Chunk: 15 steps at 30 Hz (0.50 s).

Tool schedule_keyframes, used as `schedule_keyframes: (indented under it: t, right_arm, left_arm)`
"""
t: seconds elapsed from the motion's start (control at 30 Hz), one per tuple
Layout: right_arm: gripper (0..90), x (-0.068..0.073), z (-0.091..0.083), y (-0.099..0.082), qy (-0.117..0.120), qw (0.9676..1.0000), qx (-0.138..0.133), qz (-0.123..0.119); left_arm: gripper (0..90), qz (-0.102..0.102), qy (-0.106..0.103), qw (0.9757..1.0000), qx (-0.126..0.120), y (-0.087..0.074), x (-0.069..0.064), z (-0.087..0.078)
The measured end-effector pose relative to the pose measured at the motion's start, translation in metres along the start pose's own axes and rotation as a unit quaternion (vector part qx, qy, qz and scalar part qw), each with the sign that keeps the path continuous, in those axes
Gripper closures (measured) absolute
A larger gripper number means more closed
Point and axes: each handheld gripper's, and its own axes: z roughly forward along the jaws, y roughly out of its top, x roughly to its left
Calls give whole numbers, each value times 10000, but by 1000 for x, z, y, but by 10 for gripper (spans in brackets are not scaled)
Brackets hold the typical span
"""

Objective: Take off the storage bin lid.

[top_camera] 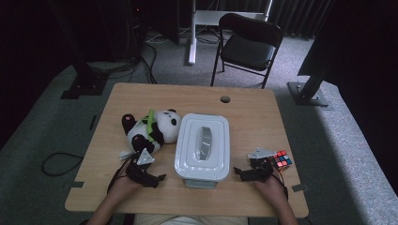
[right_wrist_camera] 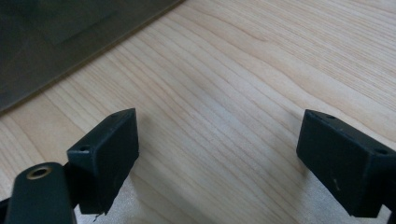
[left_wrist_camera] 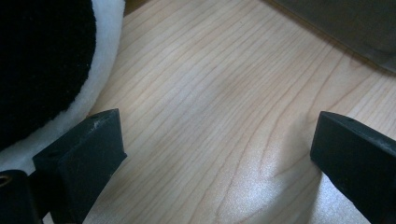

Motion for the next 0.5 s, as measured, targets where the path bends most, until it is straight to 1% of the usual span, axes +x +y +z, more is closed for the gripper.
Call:
schedule_keyframes:
  t: [0.17, 0.33, 0.5]
  right_arm:
    - [133, 1, -1, 0, -12, 10000, 42, 2]
    - [136, 2, -4, 2, 31, 9998, 197, -27]
    - [139, -1, -10, 1, 42, 9997, 224, 66]
  left_arm:
    - [34, 6, -10, 10000, -1, 0, 0, 0]
    - [34, 9, -13, 10000, 3, 0, 0, 0]
    - [33, 14, -15, 10000, 3, 0, 0, 0]
